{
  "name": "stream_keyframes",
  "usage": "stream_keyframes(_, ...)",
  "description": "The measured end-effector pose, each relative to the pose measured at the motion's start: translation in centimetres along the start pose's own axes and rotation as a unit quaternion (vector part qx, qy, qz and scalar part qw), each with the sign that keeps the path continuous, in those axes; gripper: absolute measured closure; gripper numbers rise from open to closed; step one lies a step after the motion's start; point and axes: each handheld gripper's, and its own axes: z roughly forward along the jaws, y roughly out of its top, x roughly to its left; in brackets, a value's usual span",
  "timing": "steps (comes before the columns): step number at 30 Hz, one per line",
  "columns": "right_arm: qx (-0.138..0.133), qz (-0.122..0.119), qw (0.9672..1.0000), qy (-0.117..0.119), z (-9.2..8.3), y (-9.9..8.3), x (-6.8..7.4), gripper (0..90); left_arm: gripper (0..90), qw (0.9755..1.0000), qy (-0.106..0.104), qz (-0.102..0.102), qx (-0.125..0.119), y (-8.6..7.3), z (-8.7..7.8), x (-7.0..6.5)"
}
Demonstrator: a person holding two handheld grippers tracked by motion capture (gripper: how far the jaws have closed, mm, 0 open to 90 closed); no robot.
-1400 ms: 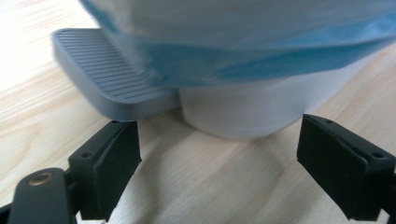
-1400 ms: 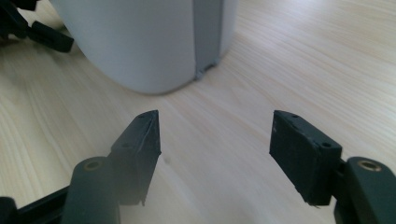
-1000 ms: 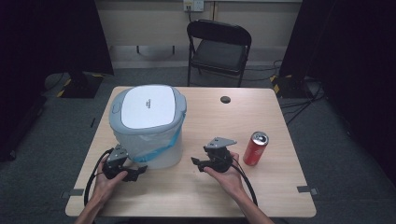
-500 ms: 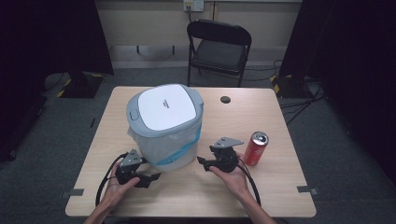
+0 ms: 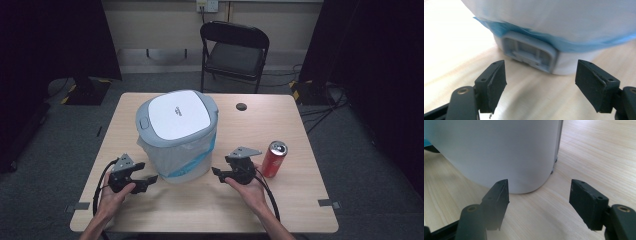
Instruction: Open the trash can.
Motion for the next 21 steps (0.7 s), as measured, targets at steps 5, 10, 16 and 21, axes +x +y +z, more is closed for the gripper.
stream_keyframes(5,0.000,-0.001,1.0000,0.004,0.3,0.0,0.3,31.3,19.8,0.9997,-0.021,0.012,0.011,0.3,0.9,0.1)
stream_keyframes(10,-0.003,0.000,1.0000,0.005,0.9,0.2,0.3,31.3,15.5,0.9986,-0.045,0.024,0.014,0.4,1.7,-0.1)
stream_keyframes(16,-0.008,0.008,0.9999,-0.006,0.6,0.4,-0.2,31.3,2.7,0.9980,-0.038,0.042,0.028,2.1,3.6,-2.7)
stream_keyframes(21,-0.016,0.007,0.9998,-0.009,0.0,0.5,-0.6,31.2,28.8,0.9962,-0.057,0.064,0.016,2.3,3.7,-3.5)
